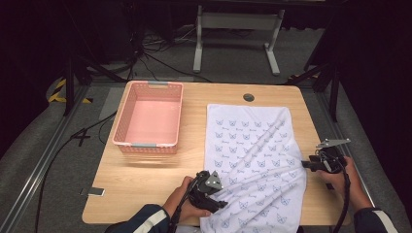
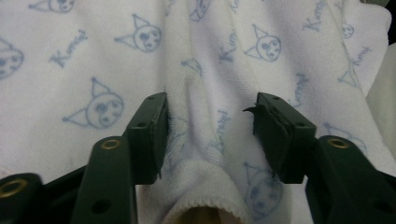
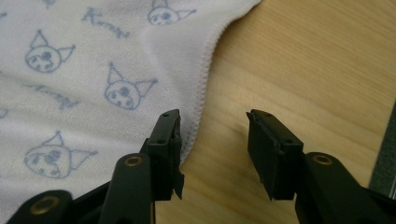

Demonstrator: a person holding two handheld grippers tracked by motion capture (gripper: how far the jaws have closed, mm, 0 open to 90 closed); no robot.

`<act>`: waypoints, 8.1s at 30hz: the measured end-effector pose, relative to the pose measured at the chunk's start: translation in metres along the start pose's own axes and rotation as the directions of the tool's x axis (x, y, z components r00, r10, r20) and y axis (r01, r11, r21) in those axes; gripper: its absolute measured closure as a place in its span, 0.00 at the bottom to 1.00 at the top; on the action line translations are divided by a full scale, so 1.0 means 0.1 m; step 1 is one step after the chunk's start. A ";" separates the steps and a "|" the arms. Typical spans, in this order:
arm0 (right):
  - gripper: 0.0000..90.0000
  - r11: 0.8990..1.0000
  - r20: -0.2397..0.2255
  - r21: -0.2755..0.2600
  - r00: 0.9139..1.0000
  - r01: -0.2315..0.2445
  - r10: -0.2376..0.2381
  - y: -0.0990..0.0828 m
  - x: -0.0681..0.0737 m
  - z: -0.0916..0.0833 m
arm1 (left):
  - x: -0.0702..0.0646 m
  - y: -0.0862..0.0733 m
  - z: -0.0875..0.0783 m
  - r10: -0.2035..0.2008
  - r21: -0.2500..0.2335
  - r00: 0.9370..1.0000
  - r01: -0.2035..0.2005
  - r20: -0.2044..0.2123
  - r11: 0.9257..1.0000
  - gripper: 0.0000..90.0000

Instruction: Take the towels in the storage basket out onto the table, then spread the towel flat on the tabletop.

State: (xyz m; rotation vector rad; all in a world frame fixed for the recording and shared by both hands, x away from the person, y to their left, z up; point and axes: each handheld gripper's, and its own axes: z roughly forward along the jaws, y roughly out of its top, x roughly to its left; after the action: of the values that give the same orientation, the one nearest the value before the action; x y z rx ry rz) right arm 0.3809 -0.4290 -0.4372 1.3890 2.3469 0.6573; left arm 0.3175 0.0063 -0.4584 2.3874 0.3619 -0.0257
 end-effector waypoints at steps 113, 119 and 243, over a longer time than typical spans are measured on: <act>0.95 0.907 -0.240 -0.394 0.936 0.148 -0.257 0.74 0.08 -0.28 | 0.83 0.68 -0.37 -0.028 -0.193 0.972 -0.018 -0.233 0.981 0.93; 0.95 0.900 -0.322 -0.322 0.859 0.295 -0.397 0.14 0.56 -0.43 | 0.27 0.31 -0.25 0.097 -0.054 0.983 -0.107 -0.154 0.993 0.93; 0.43 0.949 -0.172 -0.190 0.944 0.250 -0.283 0.35 0.15 0.10 | 1.04 0.45 0.02 -0.104 -0.106 0.951 0.076 -0.291 0.991 0.39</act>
State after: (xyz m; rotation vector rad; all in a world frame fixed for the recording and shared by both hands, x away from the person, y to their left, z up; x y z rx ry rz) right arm 0.4047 -0.3988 -0.4272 0.9478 2.5039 0.9195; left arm 0.4299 -0.0009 -0.4427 2.2806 0.5996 0.3049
